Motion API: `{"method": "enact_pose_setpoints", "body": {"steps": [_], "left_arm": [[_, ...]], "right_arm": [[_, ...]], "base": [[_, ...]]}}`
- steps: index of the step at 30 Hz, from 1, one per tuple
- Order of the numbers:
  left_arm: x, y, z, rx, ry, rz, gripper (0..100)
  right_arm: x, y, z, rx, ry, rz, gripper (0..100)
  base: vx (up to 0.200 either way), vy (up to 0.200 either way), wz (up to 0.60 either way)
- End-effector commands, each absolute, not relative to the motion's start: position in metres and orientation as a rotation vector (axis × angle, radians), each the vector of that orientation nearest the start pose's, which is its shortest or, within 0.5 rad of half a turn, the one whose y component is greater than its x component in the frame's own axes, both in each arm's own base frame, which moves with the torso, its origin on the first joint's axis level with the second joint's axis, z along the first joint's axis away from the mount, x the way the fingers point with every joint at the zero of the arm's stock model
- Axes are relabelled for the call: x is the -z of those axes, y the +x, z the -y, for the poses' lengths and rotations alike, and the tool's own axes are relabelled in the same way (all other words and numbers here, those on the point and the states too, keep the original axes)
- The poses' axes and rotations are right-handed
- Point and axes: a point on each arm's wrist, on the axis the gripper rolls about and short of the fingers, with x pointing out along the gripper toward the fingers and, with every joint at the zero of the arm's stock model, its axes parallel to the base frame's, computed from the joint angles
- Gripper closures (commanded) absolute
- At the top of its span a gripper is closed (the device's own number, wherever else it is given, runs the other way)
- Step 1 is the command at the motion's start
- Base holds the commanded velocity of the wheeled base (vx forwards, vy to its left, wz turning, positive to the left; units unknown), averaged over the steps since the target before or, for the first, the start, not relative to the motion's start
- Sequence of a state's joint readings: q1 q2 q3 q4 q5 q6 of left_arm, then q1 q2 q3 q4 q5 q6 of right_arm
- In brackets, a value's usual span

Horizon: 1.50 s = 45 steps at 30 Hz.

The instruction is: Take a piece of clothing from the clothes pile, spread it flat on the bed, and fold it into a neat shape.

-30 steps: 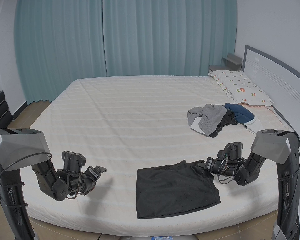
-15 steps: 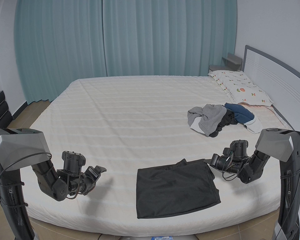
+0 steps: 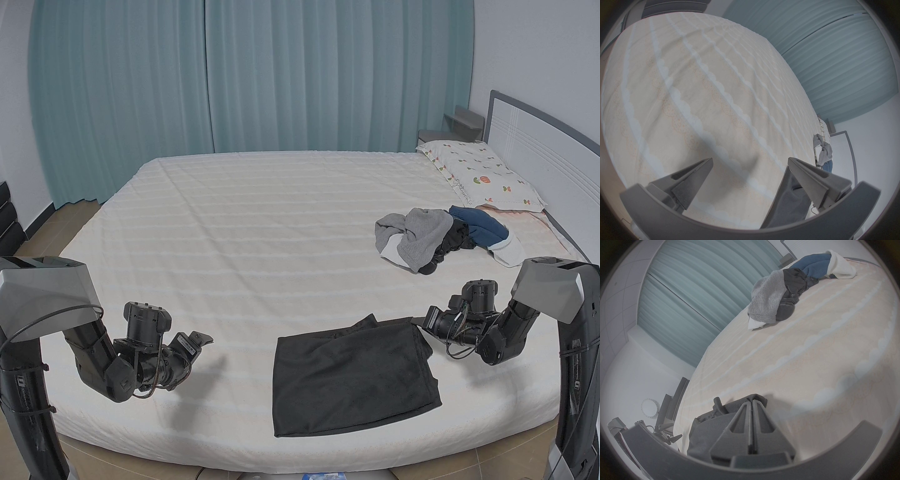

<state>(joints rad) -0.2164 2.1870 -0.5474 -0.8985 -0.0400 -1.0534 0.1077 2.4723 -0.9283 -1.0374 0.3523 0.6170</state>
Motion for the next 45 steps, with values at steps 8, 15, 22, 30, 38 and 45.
{"method": "enact_pose_setpoints", "body": {"steps": [8,15,22,30,38,45], "left_arm": [[0.004,0.305,0.068,-0.167,-0.933,-0.793,0],[0.004,0.305,0.068,-0.167,-0.933,-0.793,0],[0.004,0.305,0.068,-0.167,-0.933,-0.793,0],[0.004,0.305,0.068,-0.167,-0.933,-0.793,0],[0.004,0.305,0.068,-0.167,-0.933,-0.793,0],[0.004,0.305,0.068,-0.168,-0.933,-0.794,0]], "right_arm": [[0.027,0.396,-0.053,-0.297,0.71,-0.632,0],[0.002,0.392,-0.059,-0.34,0.703,-0.588,0],[0.015,0.39,-0.067,-0.368,0.7,-0.633,0],[0.032,0.39,-0.066,-0.353,0.691,-0.668,100],[0.034,0.39,-0.063,-0.351,0.662,-0.667,100],[0.032,0.394,-0.052,-0.32,0.67,-0.649,100]], "base": [[0.0,0.0,0.0],[0.0,0.0,0.0],[0.0,0.0,0.0],[0.0,0.0,0.0],[0.0,0.0,0.0],[0.0,0.0,0.0]]}}
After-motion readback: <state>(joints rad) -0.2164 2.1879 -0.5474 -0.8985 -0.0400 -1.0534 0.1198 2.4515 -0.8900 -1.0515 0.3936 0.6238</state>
